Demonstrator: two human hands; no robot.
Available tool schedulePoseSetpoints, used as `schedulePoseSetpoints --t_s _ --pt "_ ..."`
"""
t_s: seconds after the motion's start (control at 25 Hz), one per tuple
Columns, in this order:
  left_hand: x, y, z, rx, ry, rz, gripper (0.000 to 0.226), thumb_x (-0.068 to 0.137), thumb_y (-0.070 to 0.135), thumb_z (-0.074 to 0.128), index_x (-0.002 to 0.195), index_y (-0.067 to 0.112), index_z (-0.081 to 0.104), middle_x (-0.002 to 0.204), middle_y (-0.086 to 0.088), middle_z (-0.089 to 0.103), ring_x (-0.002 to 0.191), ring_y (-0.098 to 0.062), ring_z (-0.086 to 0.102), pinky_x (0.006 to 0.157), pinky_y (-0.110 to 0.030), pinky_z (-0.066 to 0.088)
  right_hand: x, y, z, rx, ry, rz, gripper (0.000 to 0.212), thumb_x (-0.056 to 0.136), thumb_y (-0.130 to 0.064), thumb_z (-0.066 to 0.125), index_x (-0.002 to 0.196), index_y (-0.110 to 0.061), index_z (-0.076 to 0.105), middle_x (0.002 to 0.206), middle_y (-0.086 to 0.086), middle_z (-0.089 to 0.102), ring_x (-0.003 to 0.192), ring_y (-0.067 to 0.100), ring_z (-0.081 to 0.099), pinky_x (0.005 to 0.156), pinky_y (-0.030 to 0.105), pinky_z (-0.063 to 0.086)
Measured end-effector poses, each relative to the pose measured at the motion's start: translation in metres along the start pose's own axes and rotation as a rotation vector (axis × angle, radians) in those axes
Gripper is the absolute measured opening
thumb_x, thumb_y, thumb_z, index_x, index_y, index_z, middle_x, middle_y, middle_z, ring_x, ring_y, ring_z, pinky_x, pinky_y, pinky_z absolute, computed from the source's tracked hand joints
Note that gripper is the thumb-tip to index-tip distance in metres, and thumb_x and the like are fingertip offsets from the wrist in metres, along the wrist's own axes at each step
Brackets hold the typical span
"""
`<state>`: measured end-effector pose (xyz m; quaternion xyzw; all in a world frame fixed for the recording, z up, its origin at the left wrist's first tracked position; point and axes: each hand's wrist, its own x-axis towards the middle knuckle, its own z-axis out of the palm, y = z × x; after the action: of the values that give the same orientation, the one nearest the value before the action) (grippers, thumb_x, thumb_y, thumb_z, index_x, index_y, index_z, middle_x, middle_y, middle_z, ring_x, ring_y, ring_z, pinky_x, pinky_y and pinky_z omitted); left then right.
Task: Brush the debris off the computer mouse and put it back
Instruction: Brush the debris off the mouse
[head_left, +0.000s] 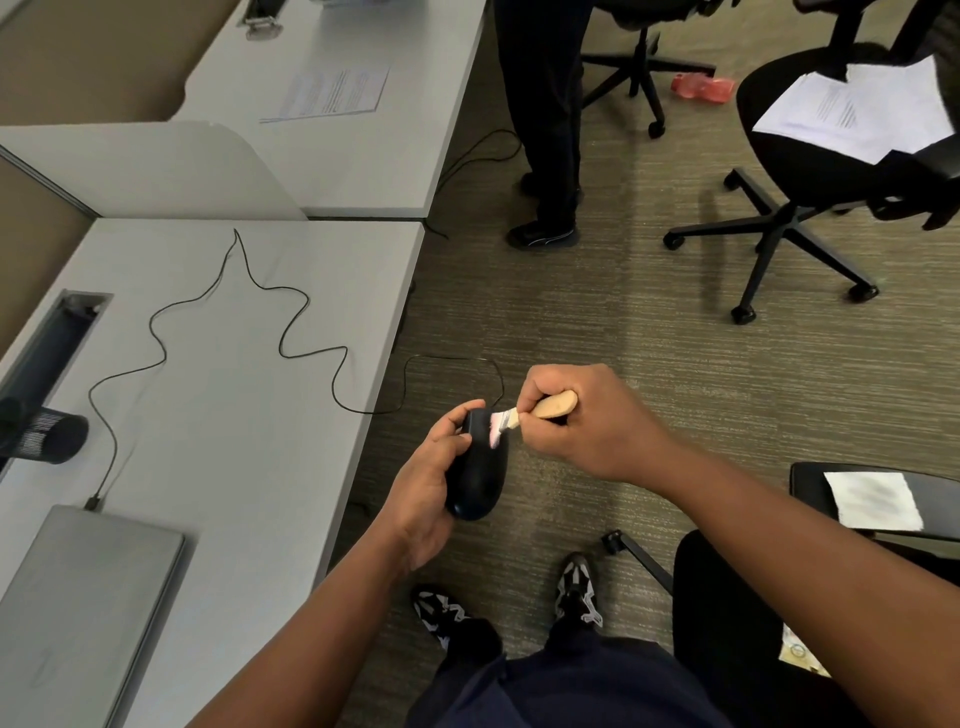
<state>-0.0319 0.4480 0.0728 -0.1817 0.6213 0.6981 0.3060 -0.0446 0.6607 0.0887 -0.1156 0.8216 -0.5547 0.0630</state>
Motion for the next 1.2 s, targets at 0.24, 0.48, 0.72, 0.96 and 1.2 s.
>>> schedulePoseSetpoints --t_s 0.24,0.48,0.72,0.96,1.2 --pt "0.001 -0.002 -0.001 -0.054 -0.022 0.018 0.04 0.109 0.019 0.047 0.137 0.039 0.068 0.138 0.001 0.071 0.12 -0.023 0.063 0.085 -0.036 0.055 -0.001 0.005 0.004 -0.091 0.077 -0.077 0.007 0.082 -0.024 0.066 0.076 -0.022 0.066 0.068 -0.011 0.064 0.062 0.007 0.059 0.054 0.015 0.042" --pt "0.002 -0.003 0.001 -0.085 -0.047 0.013 0.041 0.108 0.022 0.051 0.143 0.038 0.063 0.143 0.001 0.068 0.128 -0.024 0.061 0.091 -0.038 0.053 -0.002 0.007 0.008 -0.23 0.131 -0.177 0.014 0.087 -0.028 0.063 0.075 -0.021 0.062 0.069 -0.012 0.06 0.062 0.01 0.057 0.056 0.027 0.046" --pt "0.001 -0.004 0.003 -0.062 -0.05 0.013 0.05 0.095 0.037 0.06 0.145 0.042 0.06 0.146 0.004 0.066 0.133 -0.024 0.059 0.089 -0.039 0.056 -0.003 0.011 0.011 -0.359 0.155 -0.226 0.019 0.091 -0.029 0.059 0.075 -0.02 0.059 0.067 -0.011 0.056 0.061 0.009 0.051 0.056 0.029 0.044" --pt "0.003 -0.006 0.002 -0.056 -0.06 0.026 0.046 0.094 0.042 0.061 0.14 0.047 0.064 0.138 0.007 0.071 0.122 -0.02 0.065 0.083 -0.037 0.06 -0.002 0.012 0.014 -0.456 0.205 -0.242 0.016 0.093 -0.028 0.057 0.078 -0.02 0.058 0.07 -0.014 0.047 0.063 0.005 0.04 0.061 0.011 0.027" --pt "0.006 -0.009 -0.003 -0.067 -0.089 0.053 0.051 0.093 0.039 0.07 0.144 0.043 0.062 0.142 0.002 0.069 0.124 -0.019 0.065 0.08 -0.032 0.061 -0.003 0.01 0.01 -0.392 0.082 -0.22 0.013 0.092 -0.029 0.059 0.083 -0.021 0.063 0.074 -0.009 0.06 0.068 0.012 0.054 0.063 0.025 0.044"
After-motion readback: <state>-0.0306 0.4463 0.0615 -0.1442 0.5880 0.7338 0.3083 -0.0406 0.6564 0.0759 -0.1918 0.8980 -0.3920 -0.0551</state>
